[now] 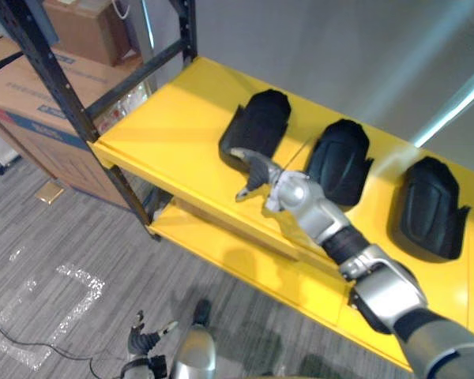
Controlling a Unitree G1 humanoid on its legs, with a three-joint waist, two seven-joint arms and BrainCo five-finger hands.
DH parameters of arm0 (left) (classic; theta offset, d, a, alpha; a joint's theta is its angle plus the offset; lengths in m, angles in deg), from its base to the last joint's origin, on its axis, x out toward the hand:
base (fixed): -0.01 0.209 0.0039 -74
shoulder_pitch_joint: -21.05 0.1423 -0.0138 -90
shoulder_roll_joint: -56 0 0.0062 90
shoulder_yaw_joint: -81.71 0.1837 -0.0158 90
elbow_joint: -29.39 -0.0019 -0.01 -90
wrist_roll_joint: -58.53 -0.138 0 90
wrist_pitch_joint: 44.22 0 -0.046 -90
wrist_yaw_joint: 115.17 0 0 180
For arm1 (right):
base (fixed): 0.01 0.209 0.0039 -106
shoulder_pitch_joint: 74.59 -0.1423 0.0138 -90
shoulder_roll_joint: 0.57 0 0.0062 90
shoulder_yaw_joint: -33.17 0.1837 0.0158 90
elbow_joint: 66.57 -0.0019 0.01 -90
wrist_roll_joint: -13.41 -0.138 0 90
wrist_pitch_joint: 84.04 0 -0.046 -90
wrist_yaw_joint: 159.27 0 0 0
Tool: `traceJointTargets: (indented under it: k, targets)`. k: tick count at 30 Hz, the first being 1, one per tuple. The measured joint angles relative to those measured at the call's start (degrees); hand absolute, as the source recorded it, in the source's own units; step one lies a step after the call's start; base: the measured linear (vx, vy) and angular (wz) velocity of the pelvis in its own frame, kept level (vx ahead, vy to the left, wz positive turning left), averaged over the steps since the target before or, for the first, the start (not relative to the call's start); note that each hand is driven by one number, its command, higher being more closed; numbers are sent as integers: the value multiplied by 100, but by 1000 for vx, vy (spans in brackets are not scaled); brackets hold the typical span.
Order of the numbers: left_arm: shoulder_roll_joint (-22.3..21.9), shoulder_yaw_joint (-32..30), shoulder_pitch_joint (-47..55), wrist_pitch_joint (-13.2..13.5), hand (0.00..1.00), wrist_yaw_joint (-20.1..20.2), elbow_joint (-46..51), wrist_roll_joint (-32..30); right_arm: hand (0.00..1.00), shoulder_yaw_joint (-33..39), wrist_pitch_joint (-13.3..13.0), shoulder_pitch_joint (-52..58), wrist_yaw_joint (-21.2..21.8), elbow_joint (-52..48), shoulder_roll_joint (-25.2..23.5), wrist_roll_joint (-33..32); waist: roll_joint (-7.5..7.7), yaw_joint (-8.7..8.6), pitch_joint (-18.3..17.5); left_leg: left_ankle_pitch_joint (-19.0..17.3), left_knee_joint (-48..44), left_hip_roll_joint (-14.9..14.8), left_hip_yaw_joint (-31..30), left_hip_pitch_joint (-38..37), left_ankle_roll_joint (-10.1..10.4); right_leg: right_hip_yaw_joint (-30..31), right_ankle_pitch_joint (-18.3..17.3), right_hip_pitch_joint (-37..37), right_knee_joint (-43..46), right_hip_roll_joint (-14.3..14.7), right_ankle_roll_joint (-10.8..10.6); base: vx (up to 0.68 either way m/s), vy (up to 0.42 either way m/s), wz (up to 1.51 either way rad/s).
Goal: Walk over and take plastic housings, then place them on the shelf
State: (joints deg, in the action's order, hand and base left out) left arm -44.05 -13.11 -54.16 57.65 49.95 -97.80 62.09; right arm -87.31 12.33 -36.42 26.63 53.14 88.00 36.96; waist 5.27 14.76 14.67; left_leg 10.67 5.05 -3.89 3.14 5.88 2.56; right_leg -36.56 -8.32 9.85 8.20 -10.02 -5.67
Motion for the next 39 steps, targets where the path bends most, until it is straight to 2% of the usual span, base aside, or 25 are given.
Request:
traceJointTargets:
  k: [1,4,5,6,8,11,13,16,18,19,21,22,23,26,27,28,30,32,33,36,39]
  targets:
    - [0,0,2,0,0,0,-1,0,0,0,-39,0,-90,0,0,-18,3,0,-2,0,0,-1,1,-2,0,3,0,0,1,1,0,-39,-11,-1]
    - [4,9,16,4,0,0,-16,0,0,11,-437,53,-879,-6,-5,-20,40,1,-26,1,0,0,-1,-3,1,4,0,0,2,4,0,0,0,0]
    - [16,50,23,8,0,-2,-34,0,0,30,-625,82,-1297,-7,-15,-6,57,3,-37,1,0,1,-3,-2,1,3,0,0,1,5,0,0,0,0]
    - [25,67,23,15,0,-1,-44,0,0,67,-726,106,-1536,-12,-27,11,61,5,-39,2,0,2,-6,-1,2,3,0,0,2,6,0,0,0,0]
    - [39,102,24,24,0,-2,-75,0,0,305,-1072,164,-2448,-37,-114,267,63,5,-40,2,0,10,-10,-1,1,2,0,1,1,7,0,0,0,0]
    - [41,102,19,53,0,5,-152,-4,0,584,-1302,226,-3277,-318,-133,682,64,-3,-41,0,0,13,-10,0,1,5,2,2,-13,11,-3,0,0,0]
    - [59,95,14,63,0,17,-241,-9,0,781,-1395,231,-3618,-600,-129,914,91,-39,-60,-2,3,15,12,1,0,26,25,8,-81,26,-40,-14,-6,-4]
    - [152,93,27,69,0,38,-365,-18,0,918,-1392,274,-3724,-1228,-74,927,192,-203,-128,-25,4,1,70,-15,-6,71,57,11,-134,20,-78,8,-12,-10]
    - [233,85,17,56,0,43,-539,-13,0,1050,-1379,392,-3702,-2022,190,721,313,-323,-210,-43,6,-2,291,-134,18,268,93,19,-167,0,-101,29,-2,-38]
    - [251,85,2,46,0,43,-581,-13,0,1139,-1375,450,-3667,-2233,290,514,334,-346,-225,-48,7,-2,355,-189,23,338,101,30,-166,-7,-101,27,-3,-46]
    - [272,48,-59,4,0,50,-709,-6,0,1874,-1279,834,-3420,-3077,687,-405,425,-582,-335,-59,9,-21,596,-295,36,516,139,28,-171,-37,-76,5,2,-42]
    - [279,25,-67,-25,0,50,-740,-1,0,2087,-1256,969,-3372,-3245,795,-663,437,-631,-368,-73,9,-40,673,-332,43,579,155,18,-175,-36,-64,-29,10,-54]
    - [308,18,-116,-113,0,58,-866,22,0,2567,-1219,1349,-3336,-3559,1033,-1052,440,-731,-436,-106,12,-68,816,-400,46,722,186,2,-193,-27,-59,-37,4,-48]
    - [301,-81,-151,-286,0,100,-1168,70,0,3801,-1268,2496,-3354,-4166,1301,-1685,357,-1034,-713,-140,12,-141,1065,-426,56,1000,295,-123,-270,33,-32,-40,-1,-56]
    - [204,-205,-149,-421,0,99,-1314,105,0,4642,-1449,3363,-3345,-4504,1286,-2213,240,-1261,-849,-139,12,-181,1206,-453,56,1145,345,-194,-300,66,-21,-33,-1,-53]
    - [194,-242,-149,-462,0,93,-1369,105,0,4911,-1527,3699,-3338,-4580,1272,-2336,183,-1341,-868,-149,13,-202,1252,-486,62,1178,347,-193,-310,72,-20,-36,-4,-53]
    - [112,-297,-105,-564,0,55,-1506,103,0,5581,-1611,4655,-3312,-4617,1162,-2532,38,-1536,-950,-185,14,-276,1462,-597,100,1372,350,-198,-412,117,-2,-34,-12,-54]
    - [25,-401,-53,-689,0,-7,-1608,106,0,6161,-1802,5555,-3209,-4486,803,-2867,-98,-1753,-1026,-211,14,-374,1647,-692,134,1601,352,-259,-453,164,3,-42,-21,-59]
    - [-8,-406,-10,-721,0,-17,-1604,110,0,6446,-1931,6024,-3139,-4211,448,-3030,-189,-1892,-1079,-220,13,-436,1716,-698,149,1642,337,-274,-474,222,-17,-22,-43,-34]
    - [-26,-413,-9,-757,0,-57,-1568,161,0,6595,-2124,6645,-3078,-3513,-145,-3318,-220,-1968,-1091,-235,12,-495,1761,-737,166,1638,331,-271,-475,268,-19,-9,-36,-10]
    - [-27,-434,1,-890,0,-177,-1567,284,0,6391,-2472,6951,-3162,-2634,-945,-3409,-207,-1990,-1083,-247,12,-470,1784,-735,170,1633,334,-269,-483,251,-27,0,0,0]
